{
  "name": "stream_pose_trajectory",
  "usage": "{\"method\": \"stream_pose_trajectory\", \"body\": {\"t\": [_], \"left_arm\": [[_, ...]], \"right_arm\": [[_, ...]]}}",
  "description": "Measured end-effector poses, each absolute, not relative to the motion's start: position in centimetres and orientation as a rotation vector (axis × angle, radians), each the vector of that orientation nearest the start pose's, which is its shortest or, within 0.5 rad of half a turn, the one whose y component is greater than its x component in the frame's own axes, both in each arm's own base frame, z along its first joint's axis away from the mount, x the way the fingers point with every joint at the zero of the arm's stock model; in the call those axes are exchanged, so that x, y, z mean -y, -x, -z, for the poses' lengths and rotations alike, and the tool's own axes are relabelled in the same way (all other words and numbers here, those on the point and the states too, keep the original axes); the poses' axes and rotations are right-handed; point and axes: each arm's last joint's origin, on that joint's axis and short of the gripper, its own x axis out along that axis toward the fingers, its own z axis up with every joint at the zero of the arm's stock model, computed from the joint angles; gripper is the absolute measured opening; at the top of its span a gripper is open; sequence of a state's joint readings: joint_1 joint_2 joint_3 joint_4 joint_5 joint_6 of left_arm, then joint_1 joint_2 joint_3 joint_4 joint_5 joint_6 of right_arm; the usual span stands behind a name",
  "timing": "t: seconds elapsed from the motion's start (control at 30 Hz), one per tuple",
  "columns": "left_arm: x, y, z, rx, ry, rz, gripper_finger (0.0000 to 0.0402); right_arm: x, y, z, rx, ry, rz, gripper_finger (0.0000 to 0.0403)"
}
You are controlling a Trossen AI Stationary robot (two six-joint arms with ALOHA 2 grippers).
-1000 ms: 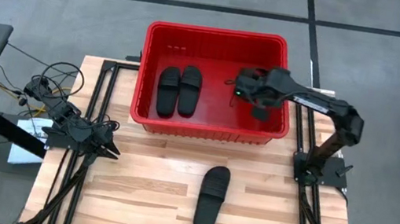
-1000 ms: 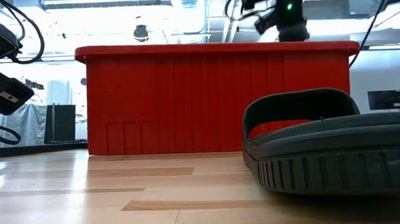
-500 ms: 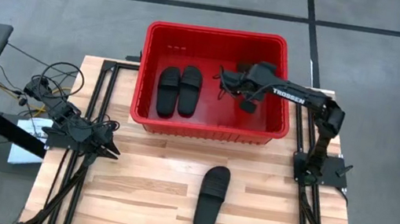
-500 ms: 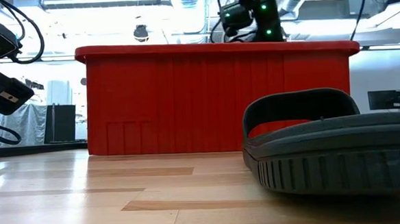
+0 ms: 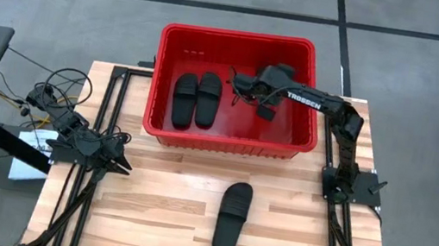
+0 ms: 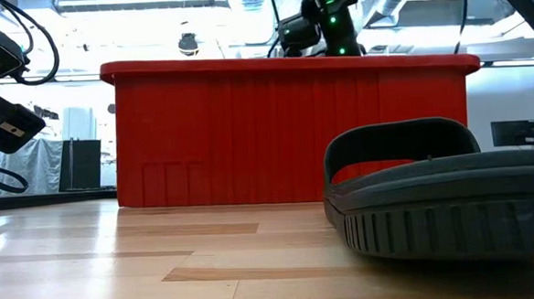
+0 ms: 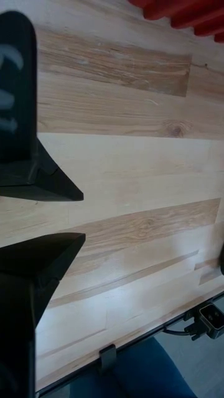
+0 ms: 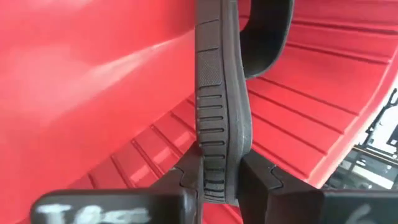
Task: Pick and place slides into bin
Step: Put the black slides into the red box
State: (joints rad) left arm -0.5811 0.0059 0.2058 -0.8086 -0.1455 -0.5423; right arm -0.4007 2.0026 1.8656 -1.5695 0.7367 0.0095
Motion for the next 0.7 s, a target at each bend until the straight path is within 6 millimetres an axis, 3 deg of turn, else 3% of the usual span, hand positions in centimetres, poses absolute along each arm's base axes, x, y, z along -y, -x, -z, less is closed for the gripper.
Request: {"method": "stream_pose_trajectory", "body": {"t": [0.7], "left_arm": [[3.1,-5.5,-15.7,-0.667,0.301,0.253,0.0081]], "right_arm": [[17.3,-32.4,-27.3,-1.794,0.218,0.819,0.0048]]}}
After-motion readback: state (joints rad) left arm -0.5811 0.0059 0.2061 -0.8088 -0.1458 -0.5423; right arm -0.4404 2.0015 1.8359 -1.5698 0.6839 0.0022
